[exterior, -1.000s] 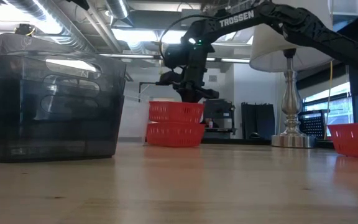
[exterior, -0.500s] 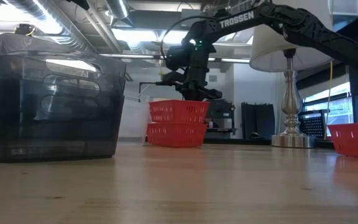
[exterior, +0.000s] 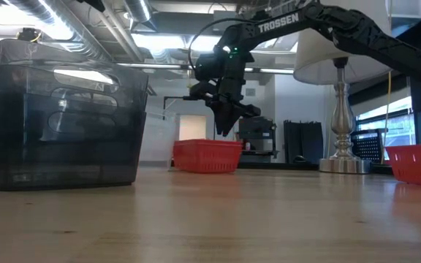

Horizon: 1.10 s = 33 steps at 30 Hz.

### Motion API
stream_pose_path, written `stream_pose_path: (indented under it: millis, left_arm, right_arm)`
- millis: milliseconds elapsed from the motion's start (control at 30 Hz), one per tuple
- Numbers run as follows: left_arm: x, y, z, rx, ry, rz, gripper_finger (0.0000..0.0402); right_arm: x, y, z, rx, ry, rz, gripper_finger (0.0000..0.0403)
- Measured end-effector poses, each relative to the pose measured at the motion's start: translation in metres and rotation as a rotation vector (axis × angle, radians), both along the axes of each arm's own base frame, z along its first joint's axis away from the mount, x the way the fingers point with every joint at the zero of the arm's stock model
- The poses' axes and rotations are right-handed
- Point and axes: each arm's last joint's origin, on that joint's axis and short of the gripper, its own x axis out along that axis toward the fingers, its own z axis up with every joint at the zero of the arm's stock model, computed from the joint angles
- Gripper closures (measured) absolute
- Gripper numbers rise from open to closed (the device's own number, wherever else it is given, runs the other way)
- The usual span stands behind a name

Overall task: Stack baskets by color
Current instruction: Stack the bottom left orange bin on the top orange bin, then stack the bottom orange bin on the stacked orange bins

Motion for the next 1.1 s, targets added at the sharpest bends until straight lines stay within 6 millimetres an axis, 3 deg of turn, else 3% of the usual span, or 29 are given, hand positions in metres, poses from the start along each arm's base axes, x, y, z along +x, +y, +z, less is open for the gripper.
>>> stream_pose_path:
  millis: [167, 367, 500, 600, 800, 900, 1100]
  left_arm:
    - [0.0, 0.0, 0.0, -0.001, 0.003, 0.0, 0.0335]
    - [0.0, 0.0, -0.001, -0.02, 0.002, 0.012, 0.0335]
    - [0.0, 0.0, -0.001, -0.022, 0.0, 0.013, 0.0335]
    - [0.0, 0.0, -0.001, -0.025, -0.001, 0.015, 0.0335]
    - [0.0, 0.0, -0.001, -0.025, -0.001, 0.015, 0.0335]
    - [0.0, 0.0, -0.001, -0.025, -0.001, 0.015, 0.0335]
    - [0.0, -0.001, -0.001, -0.042, 0.0, -0.013, 0.0335]
  right_arm:
    - [-0.008, 0.003, 0.009, 0.082, 0.002, 0.011, 0.0337]
    - [-0.031, 0.051, 0.074, -0.167, 0.116, 0.106, 0.0336]
    - [-0.042, 0.087, 0.12, -0.264, 0.016, 0.137, 0.0336]
    - [-0.05, 0.114, 0.142, -0.294, -0.038, 0.17, 0.0336]
    - [-0.058, 0.161, 0.165, -0.308, -0.117, 0.283, 0.0336]
    - [-0.057, 0.182, 0.167, -0.273, -0.144, 0.362, 0.0336]
    - [-0.062, 0.208, 0.172, -0.213, -0.168, 0.343, 0.0336]
